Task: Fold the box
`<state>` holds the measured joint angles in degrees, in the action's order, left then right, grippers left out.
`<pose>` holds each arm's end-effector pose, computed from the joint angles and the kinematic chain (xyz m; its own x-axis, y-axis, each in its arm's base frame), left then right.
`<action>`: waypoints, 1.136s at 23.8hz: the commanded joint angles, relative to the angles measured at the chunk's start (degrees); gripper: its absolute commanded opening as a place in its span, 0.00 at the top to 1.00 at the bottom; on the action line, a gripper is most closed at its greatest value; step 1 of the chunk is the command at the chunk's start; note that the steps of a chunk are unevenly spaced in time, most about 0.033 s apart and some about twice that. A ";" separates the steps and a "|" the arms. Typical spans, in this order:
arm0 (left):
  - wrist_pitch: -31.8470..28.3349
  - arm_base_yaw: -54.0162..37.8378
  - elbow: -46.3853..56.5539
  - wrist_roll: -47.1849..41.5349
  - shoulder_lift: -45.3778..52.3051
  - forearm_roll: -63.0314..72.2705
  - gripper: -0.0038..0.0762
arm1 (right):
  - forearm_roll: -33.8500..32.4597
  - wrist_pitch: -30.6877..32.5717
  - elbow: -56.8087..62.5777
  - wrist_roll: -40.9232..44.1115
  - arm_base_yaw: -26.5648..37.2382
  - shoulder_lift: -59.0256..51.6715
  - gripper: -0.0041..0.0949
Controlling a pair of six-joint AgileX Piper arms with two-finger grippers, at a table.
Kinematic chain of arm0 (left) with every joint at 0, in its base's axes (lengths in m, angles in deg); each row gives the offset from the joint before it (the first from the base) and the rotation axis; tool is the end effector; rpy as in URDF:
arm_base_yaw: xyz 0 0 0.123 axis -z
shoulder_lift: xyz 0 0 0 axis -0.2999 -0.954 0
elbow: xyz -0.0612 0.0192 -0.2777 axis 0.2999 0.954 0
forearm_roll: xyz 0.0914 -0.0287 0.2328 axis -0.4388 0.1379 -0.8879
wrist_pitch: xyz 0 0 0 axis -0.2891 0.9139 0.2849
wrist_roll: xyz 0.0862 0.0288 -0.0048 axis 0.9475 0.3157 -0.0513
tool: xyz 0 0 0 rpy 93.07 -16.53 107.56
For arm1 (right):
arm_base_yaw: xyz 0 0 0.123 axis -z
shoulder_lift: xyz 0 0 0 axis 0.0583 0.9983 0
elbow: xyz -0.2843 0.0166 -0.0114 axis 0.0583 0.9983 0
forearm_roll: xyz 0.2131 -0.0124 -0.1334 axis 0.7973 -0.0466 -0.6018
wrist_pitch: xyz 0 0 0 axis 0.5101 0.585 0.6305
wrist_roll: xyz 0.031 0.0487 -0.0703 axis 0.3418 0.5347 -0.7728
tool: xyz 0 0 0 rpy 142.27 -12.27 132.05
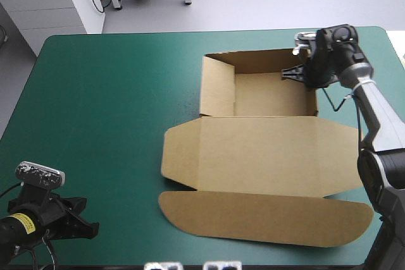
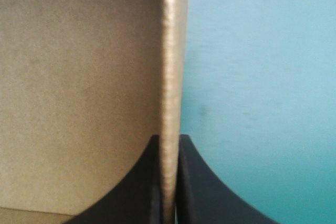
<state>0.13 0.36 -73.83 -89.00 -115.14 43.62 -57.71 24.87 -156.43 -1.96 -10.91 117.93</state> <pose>0.0547 -0.0260 0.3414 -0.7307 0.2208 -0.6460 0.3494 0.9339 -0.0760 0.4050 0.0455 0.3245 -0.9218 0.0357 -0.3860 0.0486 0.9985 -0.0238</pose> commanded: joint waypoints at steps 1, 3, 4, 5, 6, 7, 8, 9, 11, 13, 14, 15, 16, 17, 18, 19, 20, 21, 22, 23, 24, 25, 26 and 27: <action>2.55 0.23 -1.18 -0.57 -0.34 0.65 0.96 | -2.64 1.83 -2.04 -2.03 8.41 -3.23 0.97; 2.55 0.23 -1.18 -0.57 -0.34 0.65 0.96 | -2.64 0.92 -2.04 -2.21 13.32 -3.09 0.97; 2.55 0.23 -1.18 -0.57 -0.34 0.65 0.96 | -2.53 0.49 -2.04 -2.21 16.08 -2.97 0.97; 2.55 0.23 -1.18 -0.57 -0.34 0.65 0.96 | -2.44 0.35 -2.04 -2.21 18.26 -2.83 0.97; 2.55 0.23 -1.18 -0.57 -0.34 0.65 0.96 | -2.44 0.34 -2.04 -2.21 21.49 -2.43 0.97; 2.55 0.23 -1.18 -0.57 -0.34 0.65 0.96 | -2.44 0.49 -2.04 -2.21 23.54 -2.00 0.97; 2.55 0.23 -1.18 -0.57 -0.34 0.65 0.96 | -2.44 0.60 -2.04 -2.21 26.07 -1.76 0.97; 2.55 0.23 -1.18 -0.57 -0.34 0.76 0.96 | -2.40 0.60 -2.04 -2.21 28.39 -1.07 0.97; 2.55 0.23 -1.18 -0.57 -0.34 0.76 0.96 | -2.02 0.74 -2.04 -2.11 32.44 -0.12 0.97; 2.55 0.23 -1.18 -0.57 -0.34 0.76 0.96 | -1.76 0.63 -2.04 -2.11 35.33 0.54 0.97; 2.55 0.23 -1.18 -0.57 -0.34 0.76 0.96 | -1.34 0.36 -2.08 -1.86 36.67 1.08 0.97; 2.55 0.23 -1.18 -0.57 -0.34 0.76 0.96 | -1.34 0.06 -2.08 -1.29 38.16 1.67 0.97; 2.55 0.23 -1.18 -0.57 -0.34 0.76 0.96 | -1.46 0.06 -2.20 -1.56 38.59 2.12 0.97; 2.55 0.23 -1.18 -0.57 -0.34 0.76 0.96 | -1.92 0.06 -2.18 -1.71 38.70 2.47 0.94; 2.55 0.23 -1.18 -0.57 -0.34 0.76 0.96 | -2.72 0.28 -2.18 -1.71 38.70 2.60 0.91; 2.55 0.23 -1.18 -0.57 -0.34 0.76 0.96 | -2.48 0.74 -2.18 -2.16 38.70 2.70 0.78; 2.55 0.23 -1.18 -0.57 -0.34 0.76 0.96 | -2.48 0.74 -2.18 -2.29 38.70 2.70 0.70; 2.55 0.23 -1.18 -0.57 -0.34 0.76 0.96 | -2.31 0.74 -2.37 -2.29 38.70 2.70 0.56; 2.55 0.23 -1.18 -0.57 -0.34 0.76 0.96 | -2.10 1.02 -2.62 -2.29 38.70 2.70 0.52; 2.55 0.23 -1.18 -0.57 -0.34 0.76 0.96 | -1.77 1.65 -3.36 -2.54 38.70 2.70 0.48; 2.55 0.23 -1.18 -0.57 -0.34 0.76 0.96 | -1.11 2.25 -4.07 -2.79 38.70 2.47 0.48; 2.55 0.23 -1.18 -0.57 -0.34 0.76 0.96 | -0.75 2.25 -4.57 -2.79 38.70 2.04 0.48; 2.55 0.23 -1.18 -0.57 -0.34 0.76 0.96 | -0.29 2.25 -4.62 -2.79 38.70 0.85 0.48; 2.55 0.23 -1.18 -0.57 -0.34 0.76 0.96 | -0.16 2.25 -4.62 -3.08 38.70 -0.39 0.49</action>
<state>0.13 0.36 -73.83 -89.07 -115.09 43.84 -57.71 26.07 -158.98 -4.15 27.31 123.14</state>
